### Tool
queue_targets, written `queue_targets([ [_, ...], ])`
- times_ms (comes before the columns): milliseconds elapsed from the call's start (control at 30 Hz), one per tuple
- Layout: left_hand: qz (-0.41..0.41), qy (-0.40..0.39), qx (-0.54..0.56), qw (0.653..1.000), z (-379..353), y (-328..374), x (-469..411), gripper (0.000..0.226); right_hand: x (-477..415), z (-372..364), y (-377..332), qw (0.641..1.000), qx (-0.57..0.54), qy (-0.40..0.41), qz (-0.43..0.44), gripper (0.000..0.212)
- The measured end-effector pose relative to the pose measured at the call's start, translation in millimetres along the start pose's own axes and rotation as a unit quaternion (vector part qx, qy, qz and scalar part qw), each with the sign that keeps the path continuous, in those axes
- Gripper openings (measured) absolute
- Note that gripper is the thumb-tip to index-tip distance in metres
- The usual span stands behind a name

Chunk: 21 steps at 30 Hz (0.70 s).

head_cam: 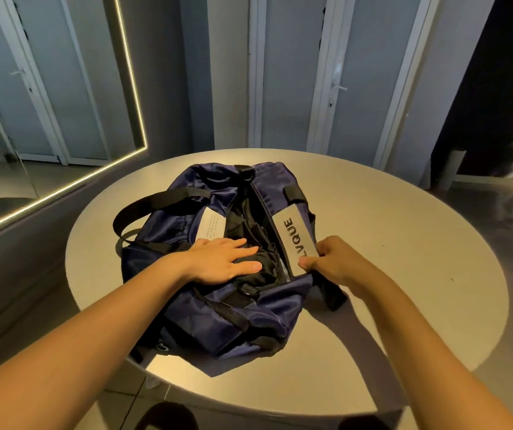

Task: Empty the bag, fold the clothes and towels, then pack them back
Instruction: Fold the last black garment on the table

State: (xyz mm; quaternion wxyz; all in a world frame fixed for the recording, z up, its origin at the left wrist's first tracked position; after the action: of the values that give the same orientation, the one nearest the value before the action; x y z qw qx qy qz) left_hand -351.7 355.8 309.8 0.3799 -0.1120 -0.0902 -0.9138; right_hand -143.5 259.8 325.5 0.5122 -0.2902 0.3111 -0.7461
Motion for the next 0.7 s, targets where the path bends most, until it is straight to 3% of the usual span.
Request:
queue_targets([
  [233, 0.017, 0.000, -0.014, 1.000, -3.4, 5.9, 0.9, 0.081, 27.4, 42.1, 1.6, 0.987, -0.143, -0.052, 0.045, 0.017],
  [400, 0.020, 0.011, -0.018, 1.000, -2.7, 6.8, 3.0, 0.074, 31.1, 36.7, 5.6, 0.999, -0.036, -0.014, 0.004, 0.027],
  [500, 0.021, 0.020, -0.015, 0.999, -1.8, 9.3, 2.1, 0.075, 33.4, 44.4, -15.1, 0.986, -0.150, -0.032, 0.068, 0.025],
  [567, 0.012, 0.044, 0.015, 0.999, 2.8, 9.0, 5.3, 0.072, 36.9, 41.8, -25.3, 0.984, -0.155, -0.042, 0.078, 0.023],
  [700, 0.018, 0.127, 0.133, 0.983, 26.2, -3.4, 26.5, 0.045, 44.4, 34.8, -26.4, 0.991, -0.124, -0.029, 0.034, 0.030],
])
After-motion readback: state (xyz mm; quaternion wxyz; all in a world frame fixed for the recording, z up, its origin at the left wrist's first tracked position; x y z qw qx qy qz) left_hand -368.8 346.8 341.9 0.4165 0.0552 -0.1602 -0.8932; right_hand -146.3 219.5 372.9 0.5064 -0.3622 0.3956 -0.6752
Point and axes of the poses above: each hand's wrist, its own x-axis away from the middle knuckle, its own z-axis out of the back of the hand, y = z × x, the point moved 6 cm from there along -x, towards the middle knuckle, and after that the axes turned 3 degrees about -x, right-handed, at the moved point
